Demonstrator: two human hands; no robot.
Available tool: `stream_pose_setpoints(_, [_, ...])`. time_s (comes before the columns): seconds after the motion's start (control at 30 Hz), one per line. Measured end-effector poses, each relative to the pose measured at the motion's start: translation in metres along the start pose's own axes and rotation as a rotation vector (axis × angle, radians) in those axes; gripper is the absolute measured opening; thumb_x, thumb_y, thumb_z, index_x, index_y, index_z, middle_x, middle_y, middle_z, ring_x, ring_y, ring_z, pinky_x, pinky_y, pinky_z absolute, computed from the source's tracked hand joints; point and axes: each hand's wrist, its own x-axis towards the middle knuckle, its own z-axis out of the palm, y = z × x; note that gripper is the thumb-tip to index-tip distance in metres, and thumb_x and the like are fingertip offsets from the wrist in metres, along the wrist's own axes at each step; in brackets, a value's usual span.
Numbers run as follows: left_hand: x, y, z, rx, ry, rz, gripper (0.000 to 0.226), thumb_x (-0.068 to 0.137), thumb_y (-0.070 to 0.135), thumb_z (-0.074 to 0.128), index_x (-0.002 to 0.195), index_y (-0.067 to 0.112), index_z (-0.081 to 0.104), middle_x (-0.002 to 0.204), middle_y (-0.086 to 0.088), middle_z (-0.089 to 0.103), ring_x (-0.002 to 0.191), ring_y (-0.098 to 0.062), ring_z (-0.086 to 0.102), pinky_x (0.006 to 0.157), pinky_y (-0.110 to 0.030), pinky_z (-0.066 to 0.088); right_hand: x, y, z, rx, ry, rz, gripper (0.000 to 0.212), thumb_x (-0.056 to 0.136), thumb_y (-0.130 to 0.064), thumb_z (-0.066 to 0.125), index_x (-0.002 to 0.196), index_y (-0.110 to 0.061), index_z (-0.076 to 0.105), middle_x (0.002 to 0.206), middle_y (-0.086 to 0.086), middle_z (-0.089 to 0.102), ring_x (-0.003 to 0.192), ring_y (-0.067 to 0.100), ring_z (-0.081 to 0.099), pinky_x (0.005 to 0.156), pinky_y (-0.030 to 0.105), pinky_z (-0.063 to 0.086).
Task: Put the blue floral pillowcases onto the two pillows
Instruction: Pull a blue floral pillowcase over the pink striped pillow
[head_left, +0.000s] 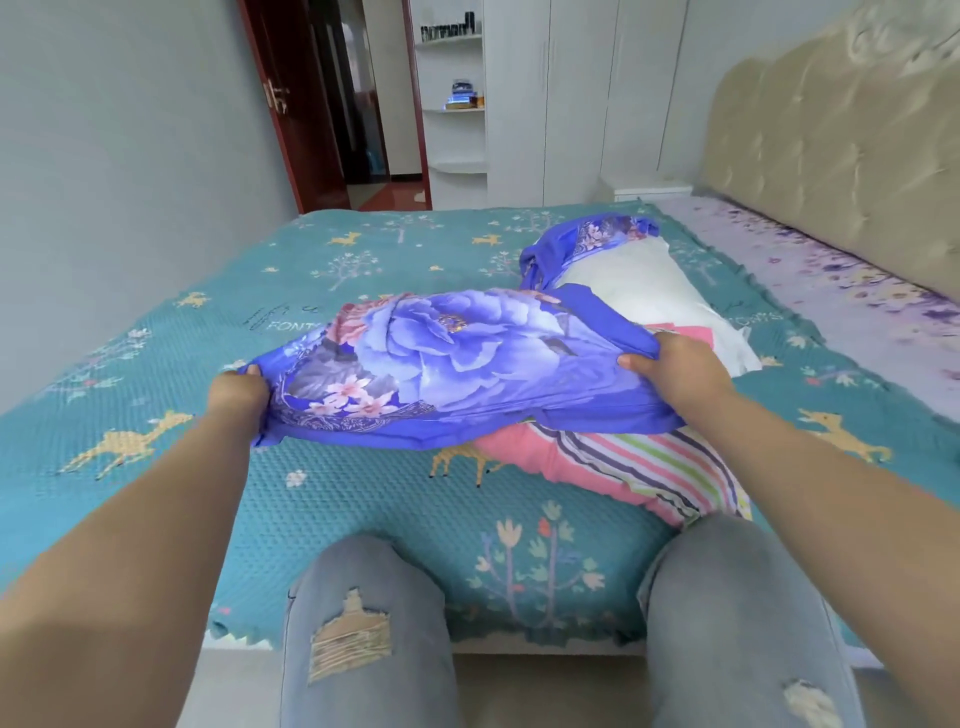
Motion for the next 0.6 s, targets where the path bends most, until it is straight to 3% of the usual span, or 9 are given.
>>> stream_pose_setpoints(0.1, [-0.007,-0.011,0.000,0.004,-0.067,-0.015,0.046,0.101,0.023,0.037,0.129,-0.012,0.045,0.130,-0.033,0.049,0.121,-0.044,0.048,0.103,-0.042,0.036,-0.005,-0.001,0.010,-0.007,-0.041,0.036,0.045,0.090,-0.046,0.056,0.110,-0.006,0.062,0.104,0.020,0.065,0.096,0.035,0.059,0.074,0.035,0.038])
stream_pose_setpoints(0.17, [0.011,-0.031,0.000,0.009,-0.130,-0.083,0.050,0.100,0.031,0.039,0.126,-0.011,0.048,0.125,-0.033,0.053,0.113,-0.046,0.054,0.097,-0.048,0.044,-0.010,-0.008,0.019,0.079,-0.177,0.051,0.048,0.090,-0.050,0.054,0.115,-0.009,0.061,0.107,0.017,0.064,0.098,0.033,0.059,0.074,0.031,0.037])
stream_pose_setpoints(0.23, [0.027,-0.058,0.000,-0.080,-0.246,-0.203,0.049,0.098,0.039,0.042,0.111,-0.006,0.056,0.102,-0.026,0.065,0.085,-0.041,0.065,0.068,-0.048,0.057,-0.018,-0.020,0.021,0.119,-0.409,0.061,0.053,0.086,-0.054,0.058,0.120,-0.013,0.058,0.111,0.010,0.061,0.101,0.027,0.057,0.078,0.028,0.037])
stream_pose_setpoints(0.3, [0.011,-0.072,-0.004,-0.165,-0.382,-0.325,0.042,0.100,0.040,0.039,0.084,0.004,0.057,0.059,-0.012,0.066,0.044,-0.027,0.061,0.037,-0.028,0.049,-0.024,-0.030,0.023,0.092,-0.588,0.003,0.053,0.082,-0.050,0.066,0.120,-0.014,0.058,0.111,0.004,0.059,0.098,0.022,0.055,0.080,0.027,0.038])
stream_pose_setpoints(0.33, [-0.006,-0.071,-0.008,-0.168,-0.449,-0.366,0.043,0.101,0.037,0.037,0.075,0.007,0.053,0.046,-0.009,0.060,0.032,-0.024,0.053,0.031,-0.023,0.043,-0.026,-0.034,0.028,0.115,-0.594,-0.018,0.050,0.081,-0.044,0.069,0.119,-0.012,0.059,0.111,0.005,0.061,0.097,0.022,0.056,0.079,0.027,0.040])
stream_pose_setpoints(0.4, [-0.026,-0.067,-0.006,-0.051,-0.522,-0.350,0.037,0.099,0.025,0.038,0.070,0.006,0.050,0.035,-0.009,0.050,0.022,-0.022,0.043,0.028,-0.021,0.037,-0.033,-0.044,0.043,0.284,-0.428,0.053,0.039,0.085,-0.032,0.068,0.114,-0.006,0.062,0.102,0.012,0.063,0.087,0.024,0.056,0.072,0.029,0.039])
stream_pose_setpoints(0.47, [-0.027,-0.055,0.007,-0.073,-0.455,-0.305,0.021,0.096,0.014,0.040,0.088,0.002,0.055,0.045,-0.014,0.057,0.036,-0.028,0.056,0.035,-0.039,0.049,-0.045,-0.058,0.062,0.493,-0.151,0.177,0.031,0.088,-0.024,0.062,0.110,-0.002,0.060,0.092,0.014,0.060,0.079,0.025,0.053,0.067,0.029,0.036])
stream_pose_setpoints(0.53, [-0.023,-0.037,0.021,-0.107,-0.338,-0.238,0.025,0.094,0.011,0.042,0.107,-0.004,0.057,0.090,-0.025,0.066,0.082,-0.039,0.066,0.072,-0.059,0.053,-0.058,-0.078,0.081,0.700,0.018,0.241,0.033,0.089,-0.022,0.058,0.114,-0.001,0.052,0.100,0.019,0.062,0.084,0.029,0.057,0.068,0.030,0.037])
stream_pose_setpoints(0.6, [-0.024,-0.019,0.022,-0.107,-0.240,-0.159,0.038,0.096,0.015,0.040,0.128,-0.003,0.051,0.128,-0.022,0.055,0.115,-0.036,0.056,0.094,-0.047,0.048,-0.070,-0.098,0.095,0.712,0.059,0.230,0.041,0.090,-0.026,0.057,0.120,-0.002,0.045,0.108,0.022,0.062,0.096,0.037,0.061,0.071,0.034,0.041])
